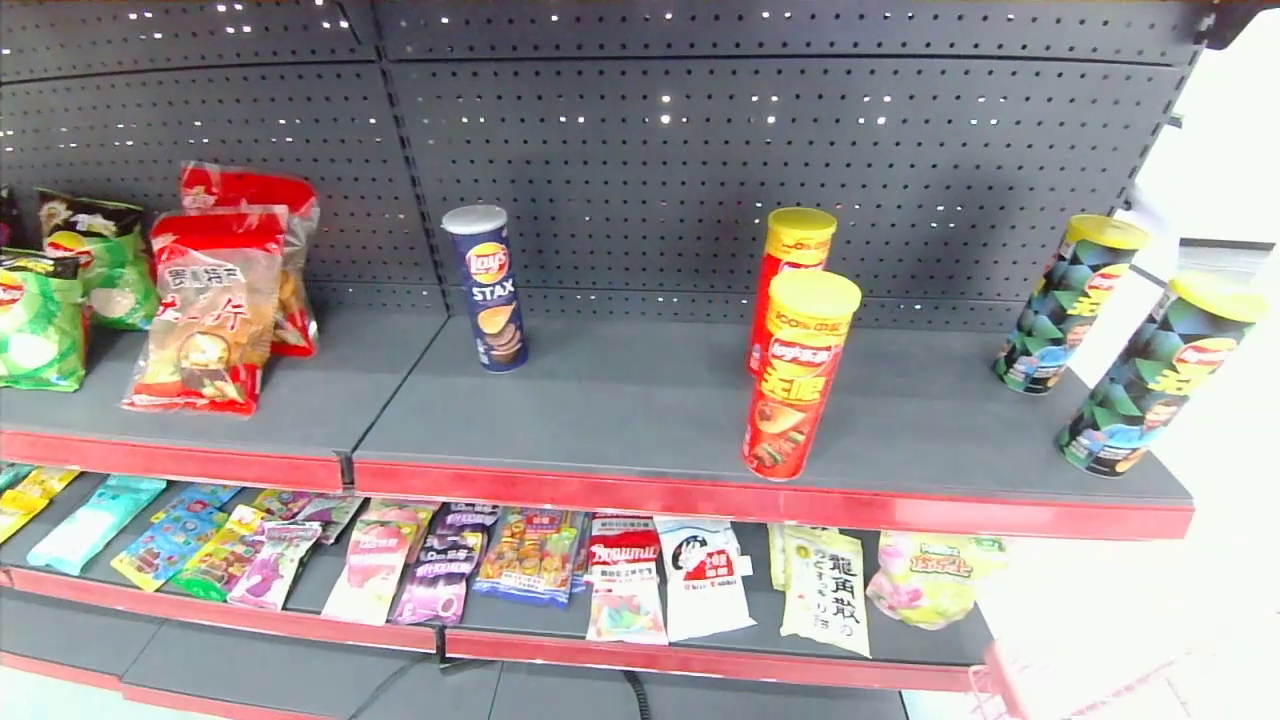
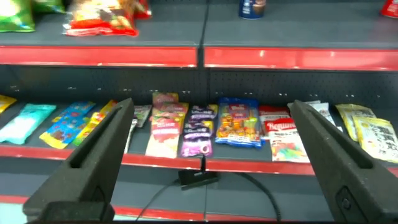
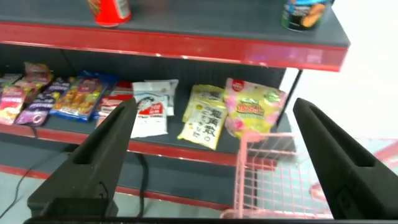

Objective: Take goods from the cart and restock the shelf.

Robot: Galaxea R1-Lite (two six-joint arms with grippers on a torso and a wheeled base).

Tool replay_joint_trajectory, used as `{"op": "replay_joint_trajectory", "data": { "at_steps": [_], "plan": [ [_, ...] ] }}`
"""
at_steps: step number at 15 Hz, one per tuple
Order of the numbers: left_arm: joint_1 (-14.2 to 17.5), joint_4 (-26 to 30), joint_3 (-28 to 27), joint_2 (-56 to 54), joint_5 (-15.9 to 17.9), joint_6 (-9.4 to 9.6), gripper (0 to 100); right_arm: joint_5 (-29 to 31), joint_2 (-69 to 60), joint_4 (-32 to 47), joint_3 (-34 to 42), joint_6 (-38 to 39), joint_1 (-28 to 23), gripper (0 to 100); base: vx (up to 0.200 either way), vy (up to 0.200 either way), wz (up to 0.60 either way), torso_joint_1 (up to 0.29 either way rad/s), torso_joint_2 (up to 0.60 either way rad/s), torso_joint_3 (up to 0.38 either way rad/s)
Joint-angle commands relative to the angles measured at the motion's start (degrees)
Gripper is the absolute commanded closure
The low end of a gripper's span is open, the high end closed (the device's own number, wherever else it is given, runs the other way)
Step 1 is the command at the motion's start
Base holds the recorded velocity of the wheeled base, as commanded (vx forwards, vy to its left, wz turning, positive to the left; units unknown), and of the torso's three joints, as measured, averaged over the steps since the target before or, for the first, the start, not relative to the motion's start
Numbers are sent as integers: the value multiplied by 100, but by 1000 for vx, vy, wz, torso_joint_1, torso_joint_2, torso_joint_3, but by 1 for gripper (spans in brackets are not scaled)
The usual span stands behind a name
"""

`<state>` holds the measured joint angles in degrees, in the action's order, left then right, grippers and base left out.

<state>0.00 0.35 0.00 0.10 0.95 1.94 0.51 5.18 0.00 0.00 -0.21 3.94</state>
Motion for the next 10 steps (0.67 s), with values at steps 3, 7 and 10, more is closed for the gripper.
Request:
{"op": "replay_joint_trajectory", "data": {
  "at_steps": [3,7,10],
  "plan": [
    [9,0,0,-1,19,0,0,2,18,0,0,-14,2,0,0,0,-600,7,1,2],
    [0,0,0,-1,28,0,0,2,18,0,0,-6,2,0,0,0,-600,4,-1,4],
    [9,0,0,-1,28,0,0,2,18,0,0,3,2,0,0,0,-600,4,2,2]
  ]
}}
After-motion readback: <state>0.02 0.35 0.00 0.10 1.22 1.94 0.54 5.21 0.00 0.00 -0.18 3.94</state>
